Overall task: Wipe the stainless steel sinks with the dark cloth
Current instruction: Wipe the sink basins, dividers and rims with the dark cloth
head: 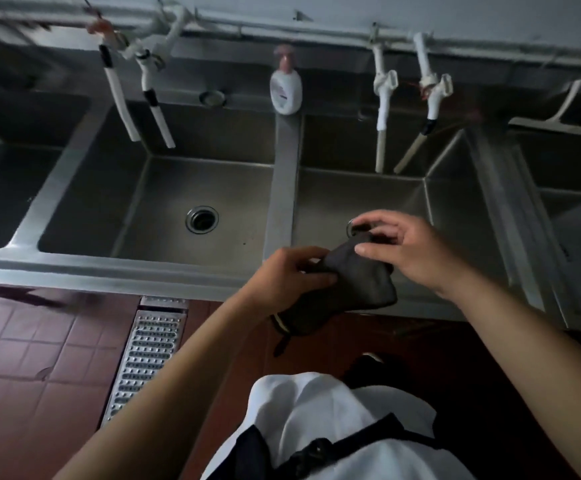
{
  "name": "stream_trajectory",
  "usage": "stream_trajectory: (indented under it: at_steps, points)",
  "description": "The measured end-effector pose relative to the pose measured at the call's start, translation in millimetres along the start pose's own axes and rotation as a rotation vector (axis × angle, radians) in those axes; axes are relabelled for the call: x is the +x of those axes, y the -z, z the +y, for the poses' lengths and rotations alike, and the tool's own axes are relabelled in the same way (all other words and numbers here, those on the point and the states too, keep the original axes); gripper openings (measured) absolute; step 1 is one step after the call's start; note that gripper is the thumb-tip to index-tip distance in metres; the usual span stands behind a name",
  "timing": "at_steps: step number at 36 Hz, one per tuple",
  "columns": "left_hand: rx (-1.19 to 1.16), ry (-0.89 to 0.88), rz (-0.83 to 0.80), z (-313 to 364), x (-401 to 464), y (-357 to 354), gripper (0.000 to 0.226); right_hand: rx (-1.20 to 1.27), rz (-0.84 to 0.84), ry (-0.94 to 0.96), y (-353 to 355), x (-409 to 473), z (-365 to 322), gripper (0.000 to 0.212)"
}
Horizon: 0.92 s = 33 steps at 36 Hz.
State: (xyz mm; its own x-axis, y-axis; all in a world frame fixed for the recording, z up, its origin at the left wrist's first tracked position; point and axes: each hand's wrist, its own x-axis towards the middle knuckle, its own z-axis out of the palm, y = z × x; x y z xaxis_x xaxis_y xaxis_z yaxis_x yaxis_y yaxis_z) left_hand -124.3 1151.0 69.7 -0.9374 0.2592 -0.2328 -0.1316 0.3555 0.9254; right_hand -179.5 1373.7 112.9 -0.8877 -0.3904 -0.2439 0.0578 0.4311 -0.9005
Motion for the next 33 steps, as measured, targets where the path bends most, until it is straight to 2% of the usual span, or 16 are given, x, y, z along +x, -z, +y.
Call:
stream_trajectory:
  at_steps: [3, 6, 8, 9, 11, 13, 15, 18, 21, 25, 27, 29, 31, 33]
  points:
    - [-0.303, 0.055, -0.011, -0.4, -10.1, 24.9, 0.025, 0.104, 0.205, 0.001, -24.3, 5.7, -11.7, 0.037]
    - [-0.472, 0.147, 0.104, -8.0, -7.5, 43.4, 0.028, 0.228, 0.311, -0.130, -46.9, 10.9, -15.2, 0.071]
    - [-0.423, 0.200, 0.208, -19.3, 2.0, 52.1, 0.029, 0.312, 0.220, -0.310, -64.1, 18.2, -8.6, 0.096]
    - [-0.397, 0.225, 0.229, -24.0, 6.9, 56.0, 0.031, 0.386, 0.158, -0.407, -72.9, 23.3, -3.6, 0.099]
    - [-0.349, 0.259, 0.211, -29.6, 15.8, 63.2, 0.035, 0.548, 0.056, -0.559, -86.9, 35.5, 3.0, 0.089]
    - [-0.391, 0.268, 0.154, -30.8, 23.2, 72.1, 0.035, 0.665, -0.017, -0.633, -95.5, 54.2, 15.0, 0.099]
    - [-0.556, 0.258, 0.094, -28.6, 30.4, 83.4, 0.036, 0.842, -0.156, -0.604, -101.8, 74.9, 22.2, 0.106]
    - [-0.765, 0.252, 0.083, -28.3, 43.2, 102.1, 0.035, 1.120, -0.330, -0.456, -110.2, 103.5, 20.0, 0.081]
    - [-0.806, 0.336, 0.130, -39.5, 60.1, 119.7, 0.038, 1.252, -0.396, -0.410, -116.6, 139.9, 18.4, 0.075]
    - [-0.593, 0.470, 0.305, -63.3, 85.5, 141.7, 0.054, 1.157, -0.326, -0.599, -130.4, 195.8, 16.9, 0.051]
    - [-0.468, 0.463, 0.409, -76.0, 95.4, 154.2, 0.061, 1.118, -0.242, -0.618, -129.7, 224.4, 15.7, 0.043]
    - [-0.321, 0.442, 0.521, -89.5, 100.9, 170.0, 0.063, 1.078, -0.097, -0.571, -116.8, 257.1, 11.7, 0.040]
    - [-0.252, 0.455, 0.597, -103.7, 98.5, 187.7, 0.059, 0.929, 0.079, -0.432, -95.1, 294.6, 5.1, 0.030]
    - [-0.161, 0.496, 0.593, -121.0, 87.4, 201.3, 0.056, 0.502, 0.252, -0.256, -69.8, 334.6, 1.0, 0.015]
